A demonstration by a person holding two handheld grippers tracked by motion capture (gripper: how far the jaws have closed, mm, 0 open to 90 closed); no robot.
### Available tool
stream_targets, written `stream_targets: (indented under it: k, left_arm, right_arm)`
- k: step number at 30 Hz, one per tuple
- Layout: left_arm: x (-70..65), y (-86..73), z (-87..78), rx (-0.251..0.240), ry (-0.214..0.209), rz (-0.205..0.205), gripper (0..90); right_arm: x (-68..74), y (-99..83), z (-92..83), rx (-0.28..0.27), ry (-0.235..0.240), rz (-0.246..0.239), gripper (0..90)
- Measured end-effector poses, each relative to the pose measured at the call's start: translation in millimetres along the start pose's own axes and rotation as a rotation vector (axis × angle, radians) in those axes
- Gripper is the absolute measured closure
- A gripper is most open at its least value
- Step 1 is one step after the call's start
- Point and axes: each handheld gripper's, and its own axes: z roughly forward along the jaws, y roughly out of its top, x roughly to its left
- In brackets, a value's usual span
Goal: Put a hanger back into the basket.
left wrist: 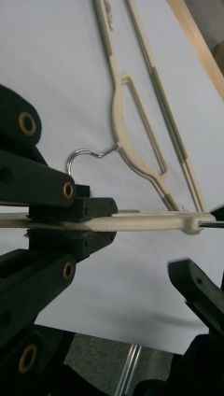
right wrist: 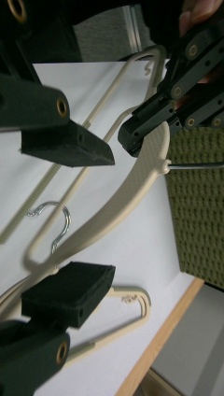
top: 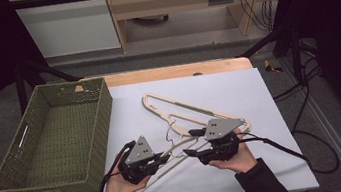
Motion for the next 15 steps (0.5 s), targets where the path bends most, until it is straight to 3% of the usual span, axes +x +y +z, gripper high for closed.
stream_targets:
  k: [5, 9, 15]
  left_arm:
    - [3.6, 1.9, -9.9, -0.036, 0.050, -0.036, 85.7]
    - [5.5, 4.0, -17.4, -0.057, 0.063, -0.054, 85.7]
    - [8.7, 17.5, -44.2, -0.113, 0.096, -0.061, 85.7]
  right_arm:
    - [-10.4, -4.8, -22.7, -0.080, -0.069, 0.096, 21.9]
    - [-16.3, -14.1, -37.2, -0.118, -0.114, 0.151, 16.7]
    - [-23.3, -27.1, -47.5, -0.145, -0.172, 0.218, 11.9]
